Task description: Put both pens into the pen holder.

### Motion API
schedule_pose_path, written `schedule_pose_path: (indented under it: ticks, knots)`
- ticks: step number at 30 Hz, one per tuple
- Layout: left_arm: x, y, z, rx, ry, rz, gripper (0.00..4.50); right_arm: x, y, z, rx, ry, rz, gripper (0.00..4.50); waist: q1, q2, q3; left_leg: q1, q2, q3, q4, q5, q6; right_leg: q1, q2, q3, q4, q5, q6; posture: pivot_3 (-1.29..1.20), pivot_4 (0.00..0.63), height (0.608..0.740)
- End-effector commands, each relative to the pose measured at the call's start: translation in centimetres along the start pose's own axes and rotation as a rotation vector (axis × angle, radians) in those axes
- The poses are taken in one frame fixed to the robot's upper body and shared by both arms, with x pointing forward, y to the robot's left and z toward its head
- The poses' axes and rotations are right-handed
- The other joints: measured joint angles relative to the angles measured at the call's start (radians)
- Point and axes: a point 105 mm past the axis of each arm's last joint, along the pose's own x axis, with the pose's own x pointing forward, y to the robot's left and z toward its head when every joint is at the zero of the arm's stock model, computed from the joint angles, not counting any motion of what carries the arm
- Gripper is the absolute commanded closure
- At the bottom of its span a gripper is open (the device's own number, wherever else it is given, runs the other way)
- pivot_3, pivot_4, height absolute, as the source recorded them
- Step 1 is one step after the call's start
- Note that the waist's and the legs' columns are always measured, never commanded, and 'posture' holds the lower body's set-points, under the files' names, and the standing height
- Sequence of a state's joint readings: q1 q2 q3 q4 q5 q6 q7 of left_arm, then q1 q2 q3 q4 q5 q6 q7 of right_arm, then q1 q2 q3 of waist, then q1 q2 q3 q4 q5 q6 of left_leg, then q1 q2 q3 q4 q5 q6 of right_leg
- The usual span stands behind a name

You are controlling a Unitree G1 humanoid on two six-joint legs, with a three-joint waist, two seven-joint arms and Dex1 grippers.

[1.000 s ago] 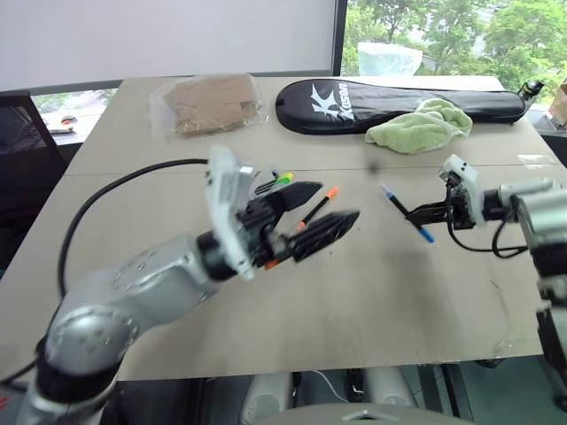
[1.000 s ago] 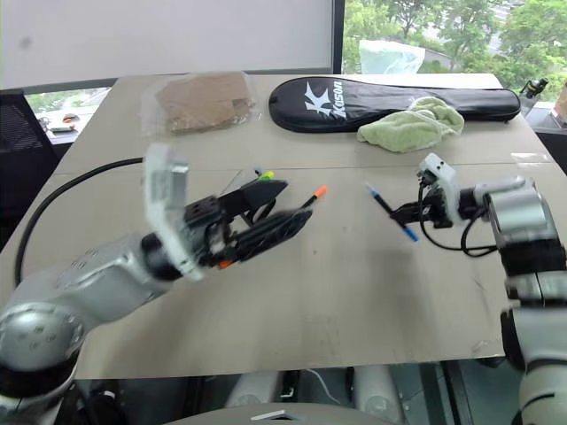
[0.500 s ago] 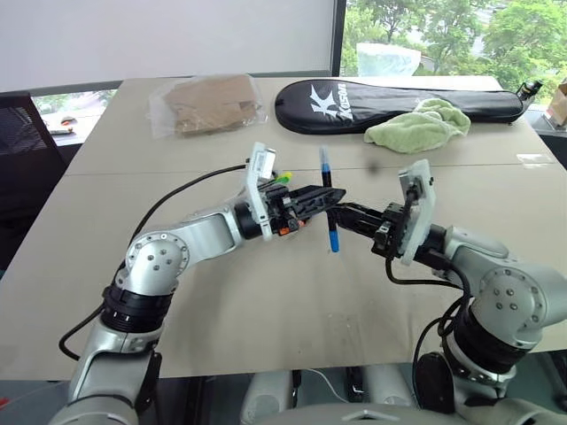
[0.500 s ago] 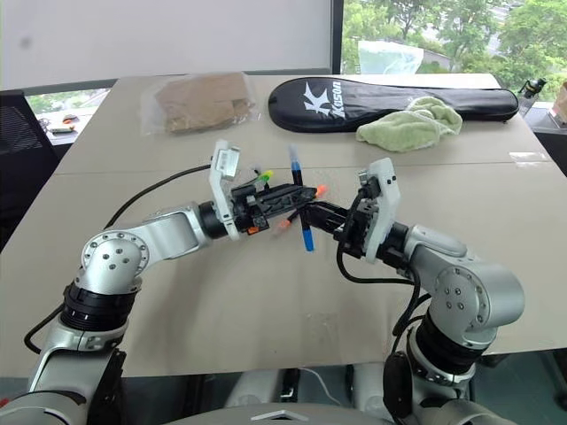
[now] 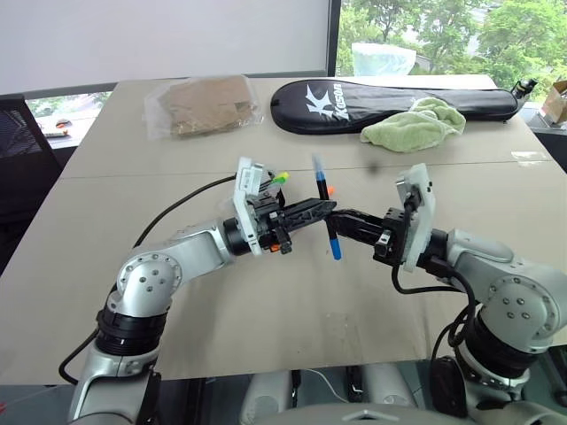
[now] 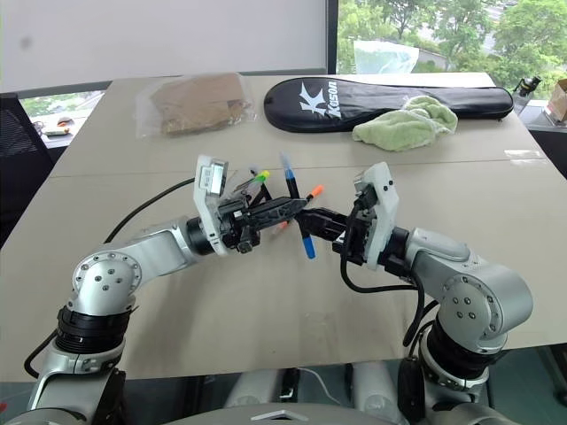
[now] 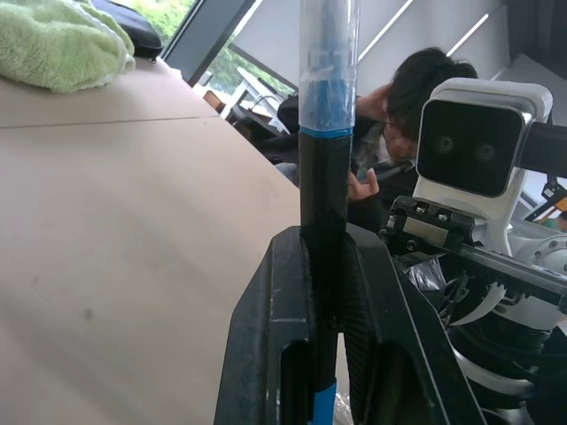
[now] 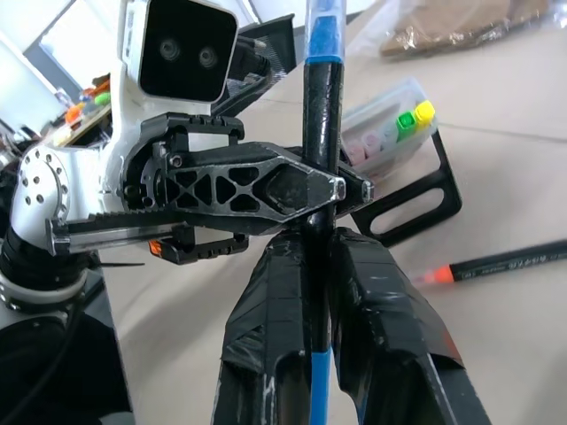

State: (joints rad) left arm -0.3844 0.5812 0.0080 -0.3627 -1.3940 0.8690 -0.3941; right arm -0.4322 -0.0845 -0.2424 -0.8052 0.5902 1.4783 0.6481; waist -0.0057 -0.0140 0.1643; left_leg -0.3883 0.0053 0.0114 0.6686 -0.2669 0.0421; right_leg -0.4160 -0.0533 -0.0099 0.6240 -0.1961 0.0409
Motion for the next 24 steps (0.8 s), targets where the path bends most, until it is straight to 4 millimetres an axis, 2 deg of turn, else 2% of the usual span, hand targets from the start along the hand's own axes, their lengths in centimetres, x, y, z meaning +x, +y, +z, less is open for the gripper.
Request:
schedule_pose_path:
  ticks: [1,7,8,11,14,17,20,24]
  knots:
    - [-1.6,-0.1,3.3,0.147,-0.125,0.046,4.50,-0.8,0.1,0.6,-0.052,-0.041,0.009,3.21,-0.004,0.000,0.000,0.000,0.000,0.000,0.000,0.000,0.000,0.000,0.000,0.000,0.000,0.000,0.000,0.00,0.150,0.740]
    - [-2.8,-0.4,5.7,0.395,-0.151,0.117,4.50,-2.8,-1.1,-0.4,-0.157,0.023,-0.067,0.29,-0.005,-0.001,0.001,-0.001,0.000,0.000,-0.001,0.000,0.000,0.000,0.000,0.000,-0.002,0.000,0.000,0.00,0.150,0.740]
    - [-2.7,-0.5,6.0,0.476,-0.136,0.133,4.50,-3.2,-1.3,-0.3,-0.193,0.028,-0.087,0.02,-0.004,-0.001,0.001,-0.001,0.000,0.000,-0.001,0.000,0.000,0.000,0.000,-0.001,-0.002,0.000,0.000,0.00,0.150,0.740]
    - [-2.4,-1.1,6.6,0.775,-0.086,0.180,4.50,-3.9,-1.3,-0.3,-0.243,0.035,-0.094,0.02,-0.005,-0.001,0.001,-0.004,0.000,0.001,-0.001,0.000,0.000,-0.004,0.000,0.000,-0.003,-0.001,0.002,0.00,0.150,0.740]
    - [-2.0,-2.3,7.8,1.013,-0.105,0.168,4.50,-4.2,-1.0,-0.1,-0.280,0.025,-0.083,0.02,-0.003,-0.002,0.001,-0.004,0.000,0.002,-0.001,0.000,0.000,-0.004,0.000,0.001,-0.003,-0.001,0.001,0.00,0.150,0.740]
    - [-2.0,-3.1,8.3,1.201,-0.098,0.155,4.50,-4.3,-0.3,0.3,-0.394,0.005,-0.075,0.02,-0.002,-0.002,0.001,-0.007,0.000,0.002,-0.001,0.000,0.000,-0.007,0.000,0.001,-0.003,-0.001,0.001,0.00,0.150,0.740]
    - [-2.4,-1.1,7.9,1.305,0.000,0.234,4.50,-4.5,0.1,0.4,-0.429,-0.023,-0.062,0.02,-0.002,-0.002,0.001,-0.007,0.001,0.002,-0.001,0.000,0.000,-0.007,0.000,0.001,-0.003,-0.001,0.002,0.00,0.150,0.740]
    - [-2.1,0.7,5.8,1.410,0.127,0.257,4.50,-5.0,-0.2,0.5,-0.469,-0.021,-0.076,0.02,-0.002,-0.003,0.002,-0.007,0.001,0.003,-0.001,0.000,0.001,-0.007,0.001,0.002,-0.003,-0.002,0.003,0.00,0.150,0.740]
